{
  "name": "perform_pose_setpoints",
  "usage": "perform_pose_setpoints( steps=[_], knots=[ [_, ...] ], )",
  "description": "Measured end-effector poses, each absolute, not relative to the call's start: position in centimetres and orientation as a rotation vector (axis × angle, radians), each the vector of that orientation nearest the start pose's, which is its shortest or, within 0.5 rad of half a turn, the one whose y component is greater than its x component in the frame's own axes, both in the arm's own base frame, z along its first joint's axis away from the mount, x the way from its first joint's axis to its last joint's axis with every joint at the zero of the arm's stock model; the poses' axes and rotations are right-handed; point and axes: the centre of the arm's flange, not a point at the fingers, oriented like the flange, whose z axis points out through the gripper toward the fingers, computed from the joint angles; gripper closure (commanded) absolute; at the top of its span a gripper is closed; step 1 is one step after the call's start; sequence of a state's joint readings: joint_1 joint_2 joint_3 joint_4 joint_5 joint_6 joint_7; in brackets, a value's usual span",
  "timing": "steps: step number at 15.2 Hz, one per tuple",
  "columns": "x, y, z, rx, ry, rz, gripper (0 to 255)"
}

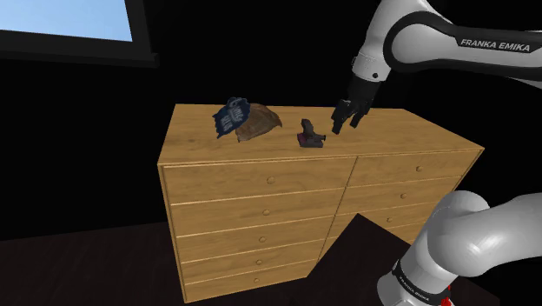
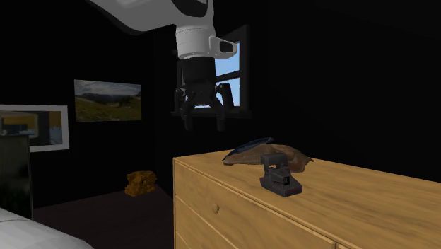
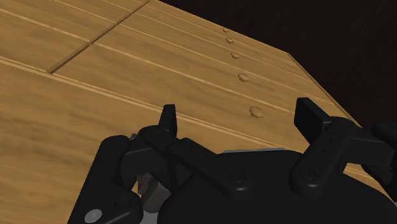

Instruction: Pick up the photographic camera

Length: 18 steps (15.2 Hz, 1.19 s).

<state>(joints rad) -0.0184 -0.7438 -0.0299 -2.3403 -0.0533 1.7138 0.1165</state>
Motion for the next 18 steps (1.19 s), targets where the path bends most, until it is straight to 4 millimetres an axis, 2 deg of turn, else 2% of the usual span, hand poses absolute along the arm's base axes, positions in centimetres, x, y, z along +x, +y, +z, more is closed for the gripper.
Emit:
perform_pose_setpoints(
  steps=[1,3,11,16,18],
  knots=[
    [33.2,-2.4,59.8,-3.155,0.243,-0.187,0],
    [34.7,-2.7,59.6,-3.167,0.294,-0.175,0],
    [44.5,-5.1,56.2,-3.218,0.627,-0.082,0],
    [50.8,-8.6,53.7,-3.228,0.851,-0.021,0],
    [52.7,-9.8,52.8,-3.227,0.941,0.005,0]
  ],
)
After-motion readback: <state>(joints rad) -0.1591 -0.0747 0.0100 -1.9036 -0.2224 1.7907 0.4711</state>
